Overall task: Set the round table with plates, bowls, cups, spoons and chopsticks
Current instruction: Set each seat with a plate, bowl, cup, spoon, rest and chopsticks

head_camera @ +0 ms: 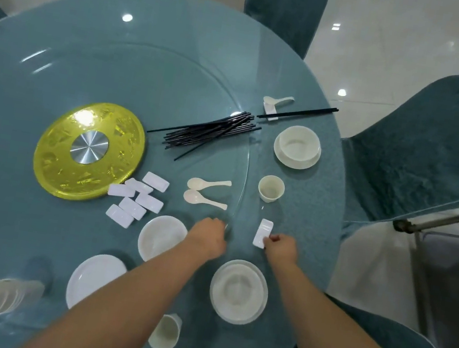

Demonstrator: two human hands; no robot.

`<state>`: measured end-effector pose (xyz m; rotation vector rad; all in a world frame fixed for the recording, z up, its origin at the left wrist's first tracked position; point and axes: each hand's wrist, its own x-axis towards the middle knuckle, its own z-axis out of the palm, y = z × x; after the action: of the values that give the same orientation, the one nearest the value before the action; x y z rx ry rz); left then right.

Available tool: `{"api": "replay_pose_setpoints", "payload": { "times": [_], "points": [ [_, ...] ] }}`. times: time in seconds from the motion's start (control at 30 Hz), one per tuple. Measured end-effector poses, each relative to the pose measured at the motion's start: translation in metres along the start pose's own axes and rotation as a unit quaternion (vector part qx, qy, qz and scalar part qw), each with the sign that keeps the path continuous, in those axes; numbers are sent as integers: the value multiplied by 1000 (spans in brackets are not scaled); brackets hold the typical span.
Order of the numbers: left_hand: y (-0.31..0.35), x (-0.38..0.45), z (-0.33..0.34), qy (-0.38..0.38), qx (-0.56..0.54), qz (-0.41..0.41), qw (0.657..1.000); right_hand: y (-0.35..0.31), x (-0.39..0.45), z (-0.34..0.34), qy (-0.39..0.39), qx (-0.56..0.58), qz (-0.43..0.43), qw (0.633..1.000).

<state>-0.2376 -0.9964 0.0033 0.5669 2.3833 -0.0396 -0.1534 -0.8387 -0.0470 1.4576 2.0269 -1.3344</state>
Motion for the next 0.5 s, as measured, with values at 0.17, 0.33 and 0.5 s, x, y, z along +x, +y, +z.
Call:
{"api": "replay_pose_setpoints", "payload": {
  "times": [0.17,0.33,0.5],
  "points": [
    [-7,-7,8,2,18,-4,1000,2,-1,4,0,-4,6,1000],
    [-12,-17,9,-20,21,-8,1000,-1,-13,9,27,-4,-25,999],
    [-22,-38,18,-26,-5,-4,1000,-25,-38,27,3,-21,-110,994]
  ]
}}
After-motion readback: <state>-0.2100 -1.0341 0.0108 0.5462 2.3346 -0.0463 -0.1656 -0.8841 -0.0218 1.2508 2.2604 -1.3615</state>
